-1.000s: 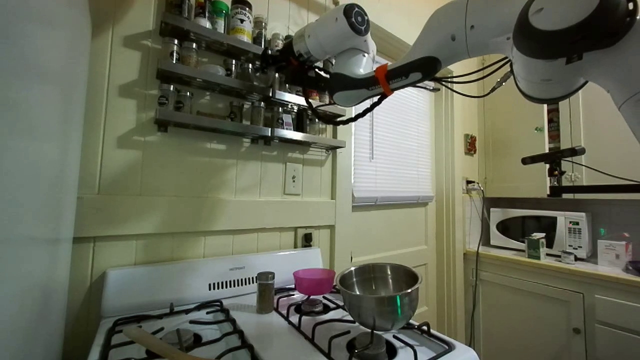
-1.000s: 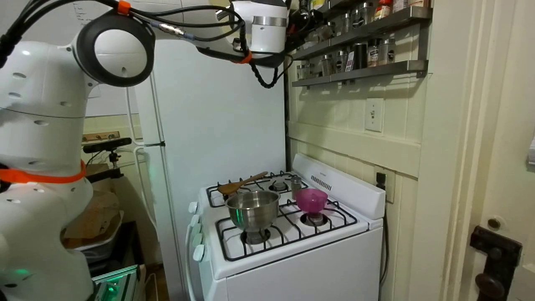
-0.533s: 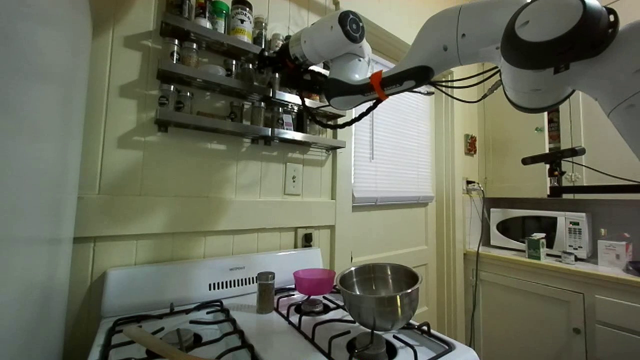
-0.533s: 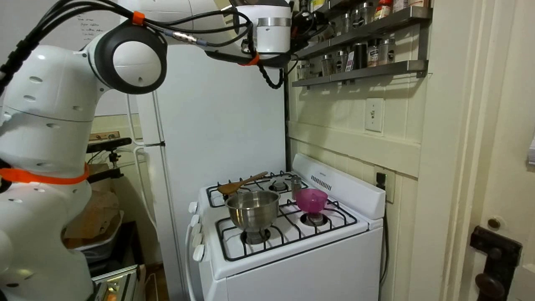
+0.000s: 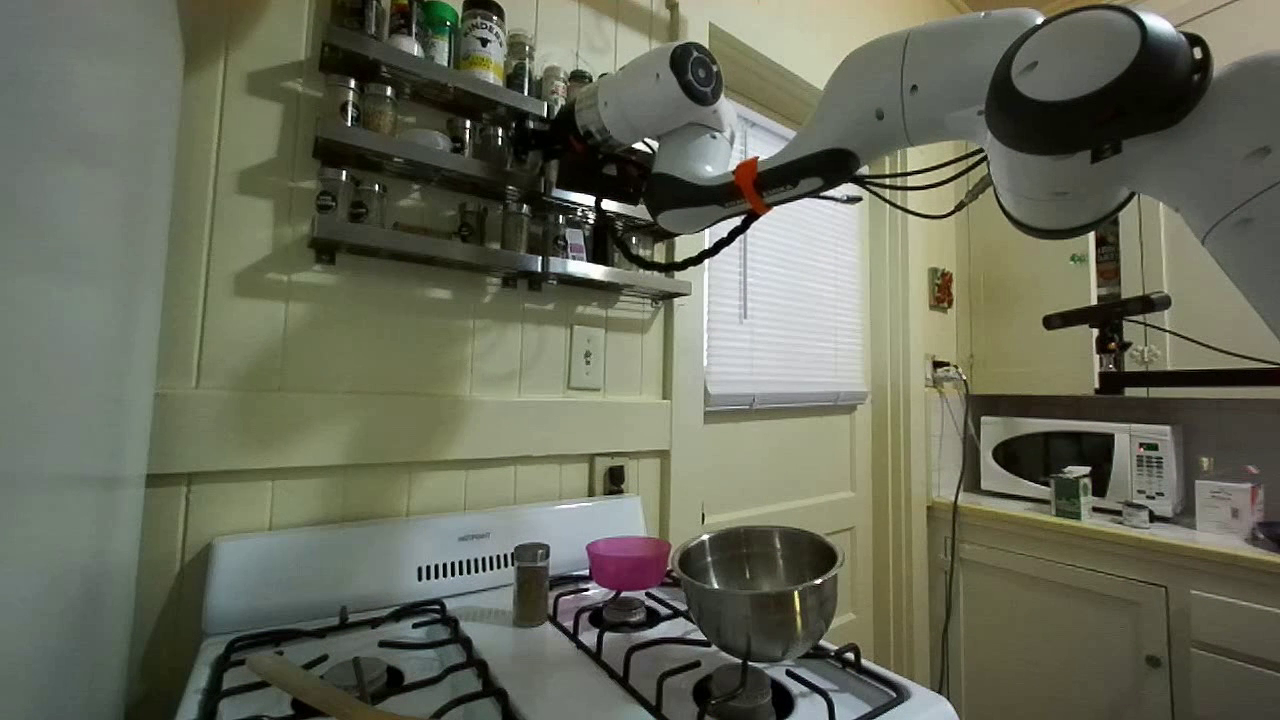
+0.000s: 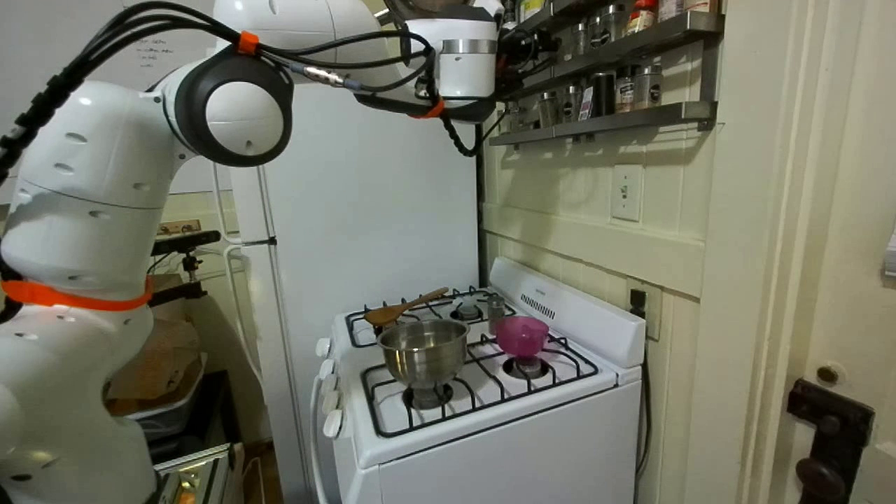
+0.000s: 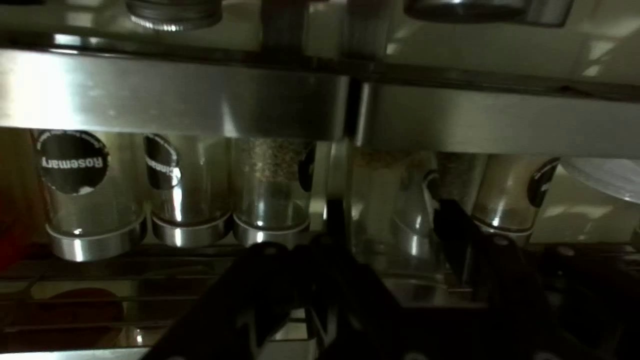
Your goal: Remove the jar from the top of the stack and place it on the middle shelf.
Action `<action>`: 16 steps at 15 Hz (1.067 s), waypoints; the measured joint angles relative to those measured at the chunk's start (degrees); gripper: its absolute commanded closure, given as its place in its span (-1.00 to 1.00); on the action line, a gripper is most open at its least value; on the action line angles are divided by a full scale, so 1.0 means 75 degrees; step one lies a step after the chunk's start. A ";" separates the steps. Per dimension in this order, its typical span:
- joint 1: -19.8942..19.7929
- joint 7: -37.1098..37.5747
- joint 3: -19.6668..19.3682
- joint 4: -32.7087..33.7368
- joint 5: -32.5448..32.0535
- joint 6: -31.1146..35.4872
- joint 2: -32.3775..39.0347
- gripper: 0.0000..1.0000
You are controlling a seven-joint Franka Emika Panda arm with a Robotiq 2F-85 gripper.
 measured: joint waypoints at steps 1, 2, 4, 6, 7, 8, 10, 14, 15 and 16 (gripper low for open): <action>0.0000 0.0002 0.0003 0.0000 0.0000 0.0000 0.0023 0.51; 0.0000 0.0004 0.0006 0.0000 0.0000 0.0000 0.0043 0.51; 0.0001 0.0004 0.0015 0.0000 0.0000 0.0000 0.0073 0.51; 0.0001 0.0004 0.0017 -0.0002 0.0001 0.0000 0.0081 0.51; 0.0001 0.0004 0.0018 -0.0003 0.0001 0.0000 0.0081 0.51; 0.0000 0.0004 0.0019 -0.0007 0.0002 0.0000 0.0081 0.51; -0.0002 0.0003 0.0025 -0.0036 0.0025 0.0000 0.0078 0.24; -0.0041 -0.0014 0.0071 -0.0151 0.0156 0.0000 0.0017 0.52; -0.0051 -0.0014 0.0072 -0.0189 0.0169 0.0000 -0.0010 0.33; -0.0065 -0.0014 0.0074 -0.0237 0.0182 0.0000 -0.0045 -0.12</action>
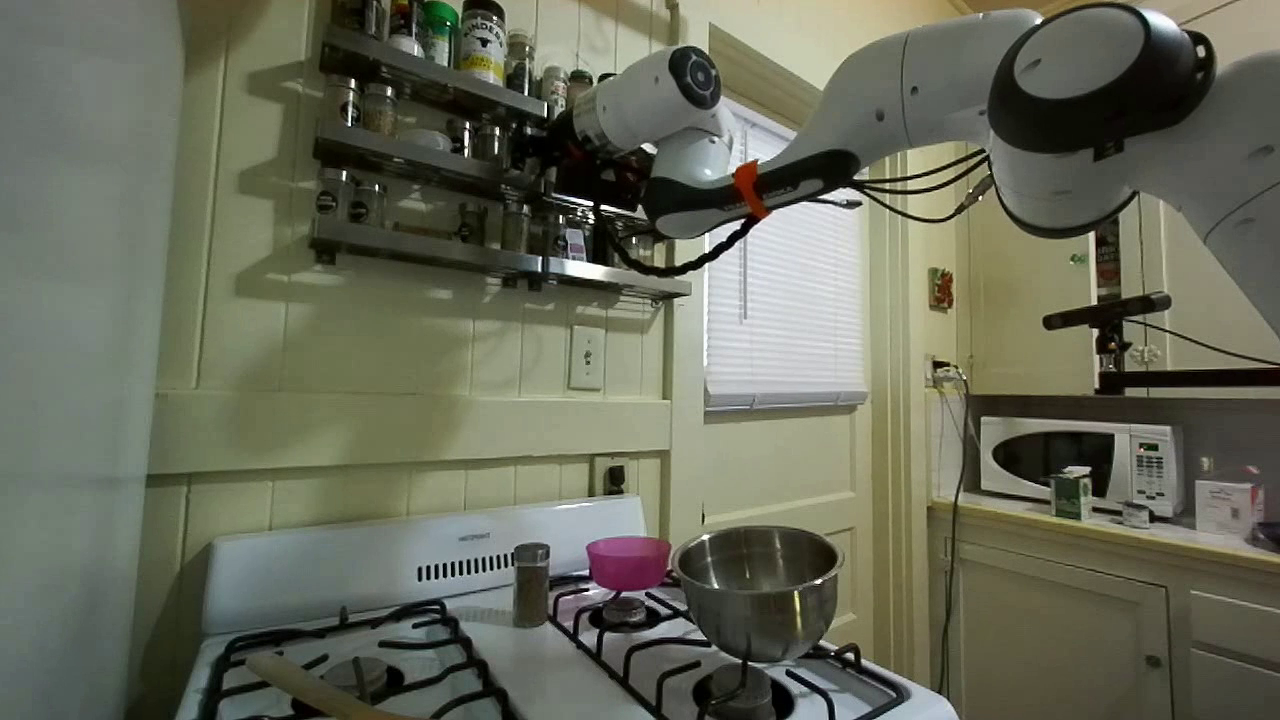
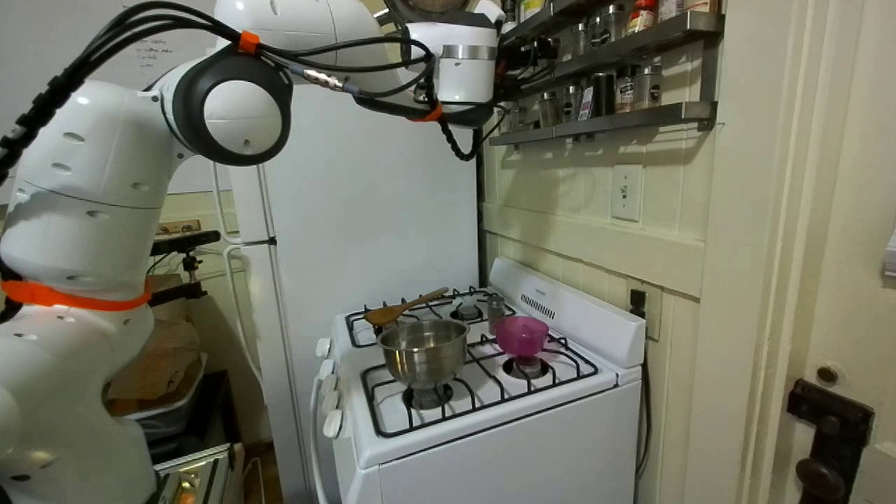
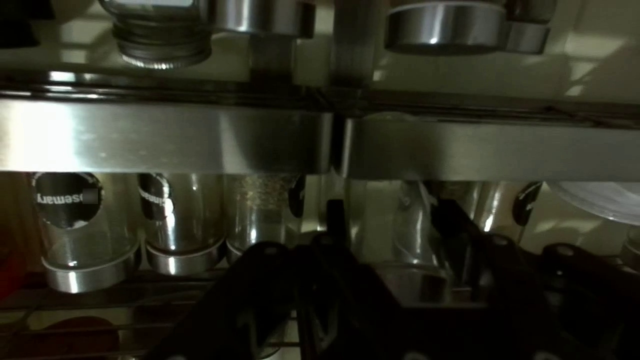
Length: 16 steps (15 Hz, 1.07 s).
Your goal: Remove the jar from the top of the stack and place it on the middle shelf.
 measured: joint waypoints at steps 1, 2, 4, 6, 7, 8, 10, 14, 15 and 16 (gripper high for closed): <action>-0.0008 0.0000 0.0000 -0.0037 0.0004 0.0000 -0.0025 -0.35; -0.0014 0.0000 0.0001 -0.0062 0.0013 0.0000 -0.0041 -0.58; -0.0027 0.0000 0.0002 -0.0133 0.0028 0.0000 -0.0077 -0.94; -0.0052 0.0000 0.0004 -0.0253 0.0080 -0.0001 -0.0150 -1.00; -0.0065 0.0000 0.0005 -0.0302 0.0108 -0.0002 -0.0191 -1.00; -0.0081 0.0000 0.0005 -0.0365 0.0159 -0.0002 -0.0241 -1.00; -0.0112 -0.0015 0.0015 -0.0501 0.0307 -0.0006 -0.0359 -1.00; -0.0227 -0.0610 0.0184 -0.1078 0.1215 -0.0241 -0.0816 -1.00; -0.0253 -0.0880 0.0261 -0.1264 0.1525 -0.0429 -0.0979 -1.00; -0.0114 -0.1261 0.0111 -0.1461 0.2058 -0.0580 -0.1180 -1.00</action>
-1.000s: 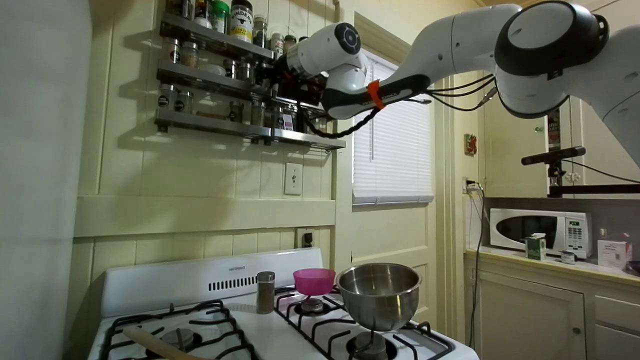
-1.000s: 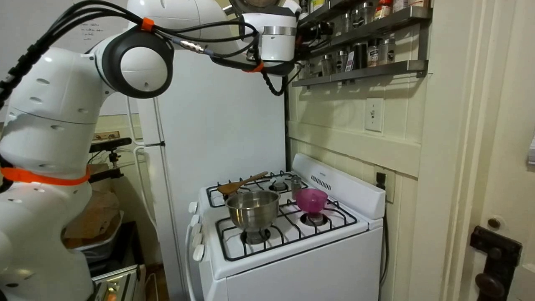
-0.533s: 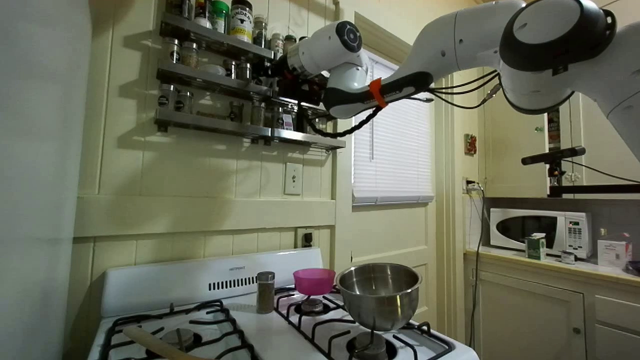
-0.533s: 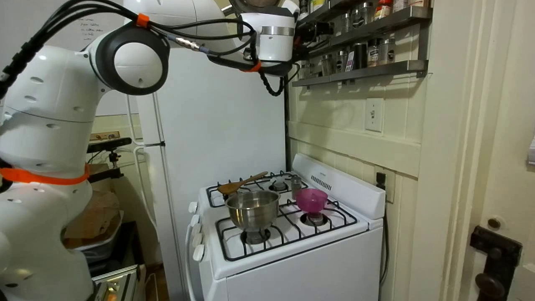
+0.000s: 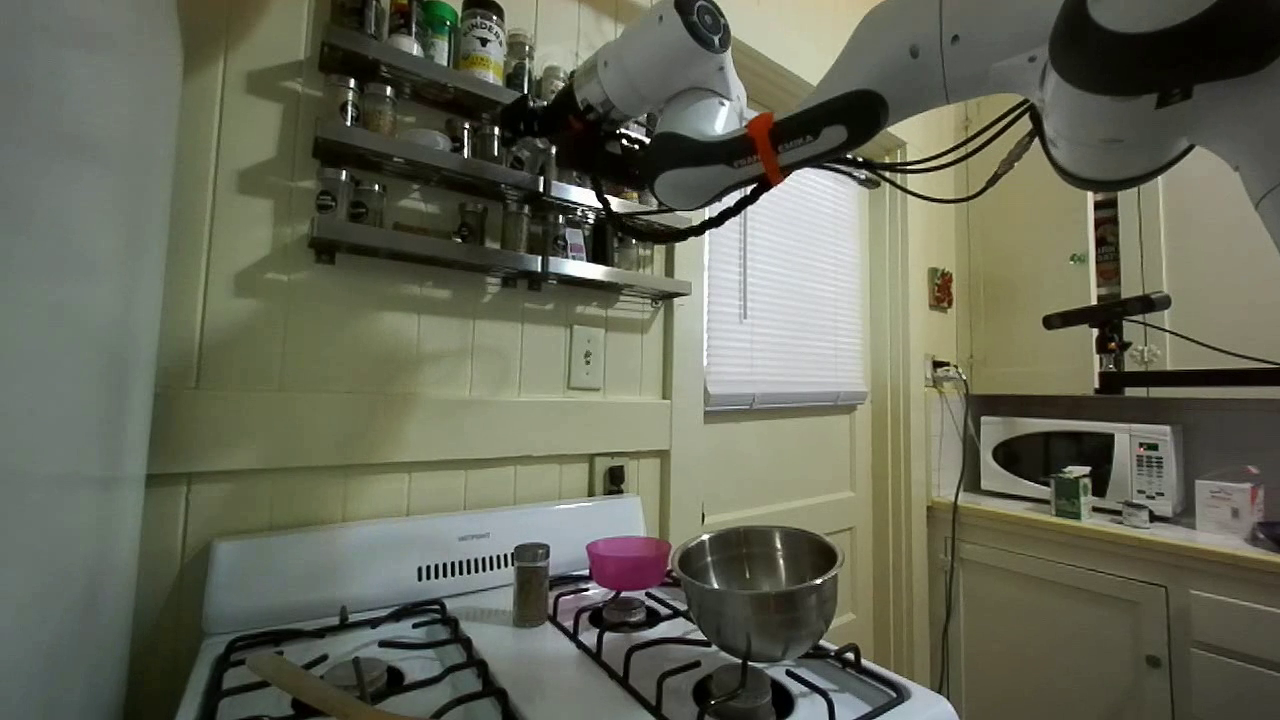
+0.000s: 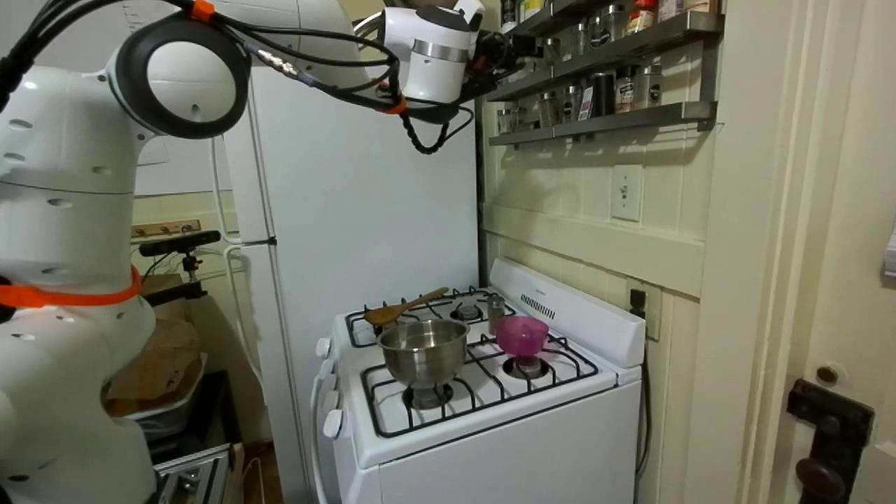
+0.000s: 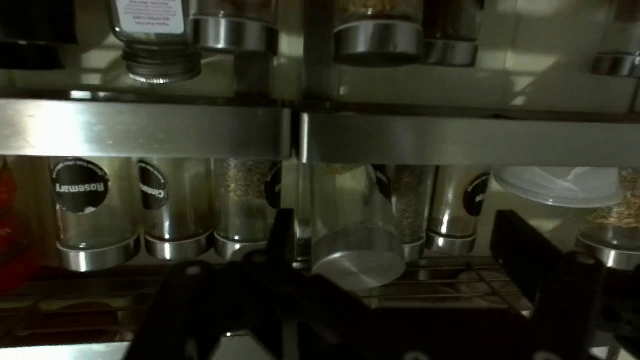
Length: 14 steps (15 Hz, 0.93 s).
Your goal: Remove the jar from the top of the stack and place it on the middle shelf.
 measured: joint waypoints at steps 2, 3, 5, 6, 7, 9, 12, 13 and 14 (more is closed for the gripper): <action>0.0038 -0.0742 0.0078 -0.0344 0.0754 -0.0606 -0.0401 -1.00; 0.0036 -0.1066 0.0158 -0.0473 0.1062 -0.0975 -0.0588 -1.00; 0.0036 -0.1609 0.0276 -0.0632 0.1579 -0.1719 -0.0931 -0.50; 0.0036 -0.1806 0.0307 -0.0669 0.1827 -0.1997 -0.1063 -0.49; 0.0035 -0.1994 0.0318 -0.0704 0.2075 -0.2224 -0.1177 -0.36; 0.0023 -0.2209 0.0316 -0.0726 0.2398 -0.2537 -0.1314 -0.01; 0.0324 -0.2397 -0.0133 -0.0728 0.2796 -0.2716 -0.1355 0.43; 0.0287 -0.2410 -0.0136 -0.0737 0.2883 -0.2758 -0.1344 0.61; 0.0264 -0.2418 -0.0151 -0.0753 0.2948 -0.2765 -0.1330 0.75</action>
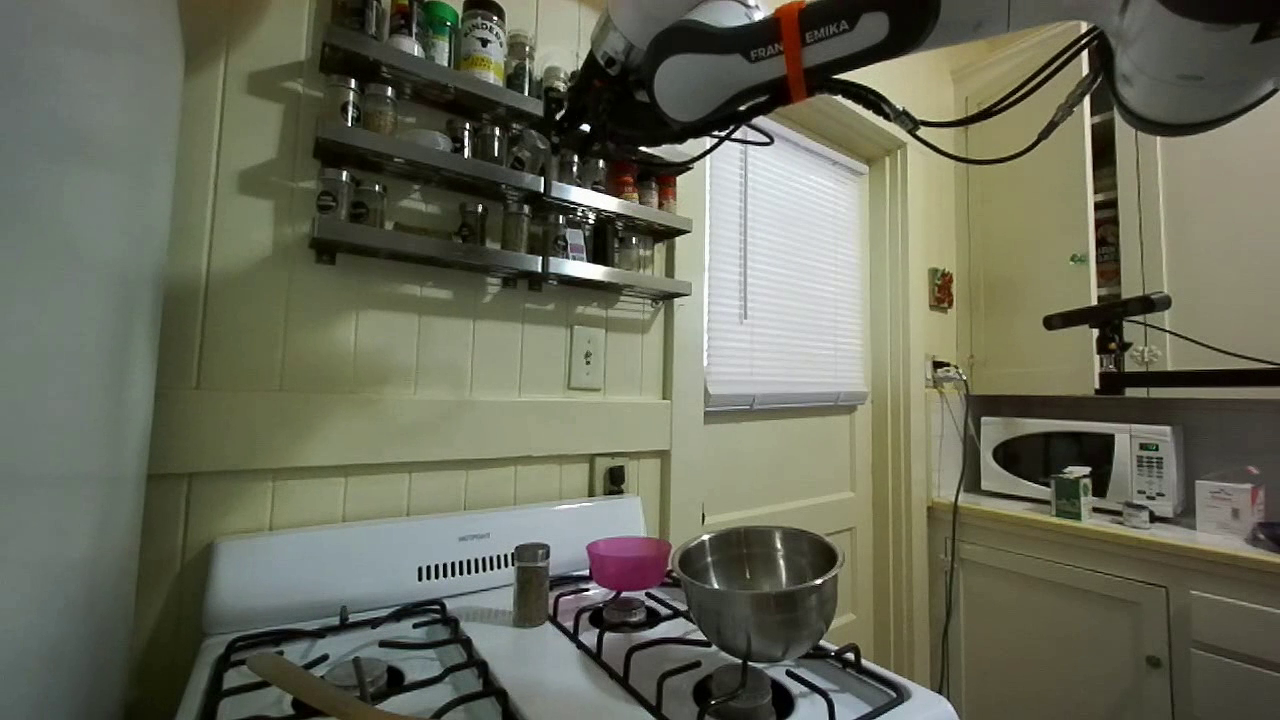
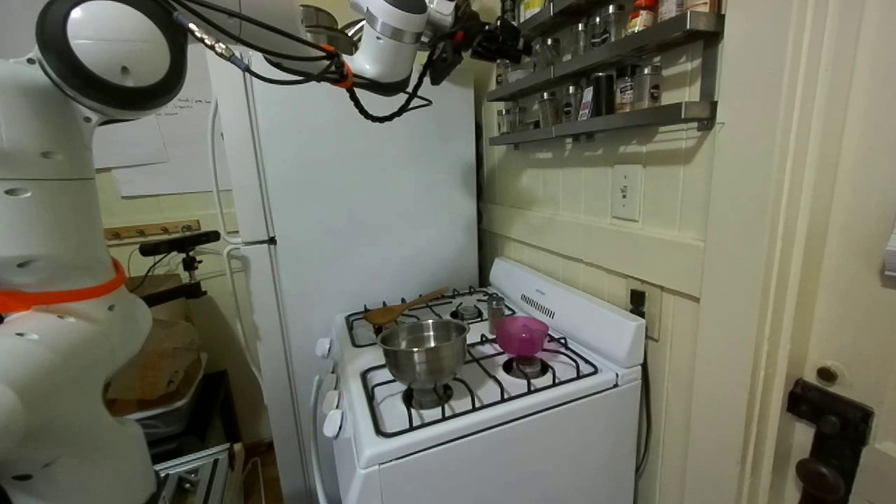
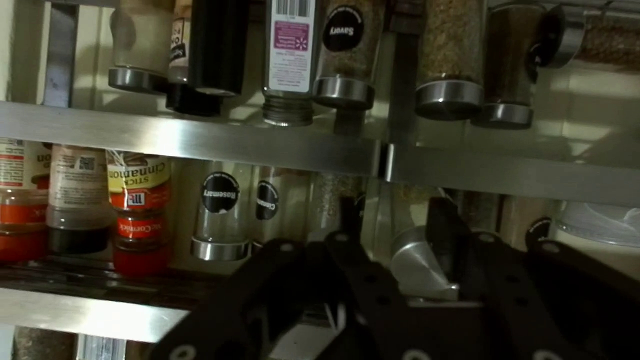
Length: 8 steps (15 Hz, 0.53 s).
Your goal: Remove the jar from the top of the stack and place it on the middle shelf.
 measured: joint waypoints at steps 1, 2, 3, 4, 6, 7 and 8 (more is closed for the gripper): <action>-0.0016 0.0000 -0.0011 -0.0014 0.0013 0.0000 0.0016 0.92; -0.0025 0.0000 -0.0016 -0.0018 0.0034 0.0000 0.0040 0.99; -0.0028 0.0000 -0.0016 -0.0018 0.0047 0.0004 0.0072 1.00; -0.0027 0.0000 -0.0014 -0.0018 0.0047 0.0010 0.0107 1.00; -0.0023 0.0000 -0.0004 -0.0014 0.0048 0.0037 0.0178 1.00; -0.0020 0.0000 0.0001 -0.0012 0.0047 0.0059 0.0215 1.00; -0.0017 0.0000 0.0004 -0.0008 0.0042 0.0094 0.0248 1.00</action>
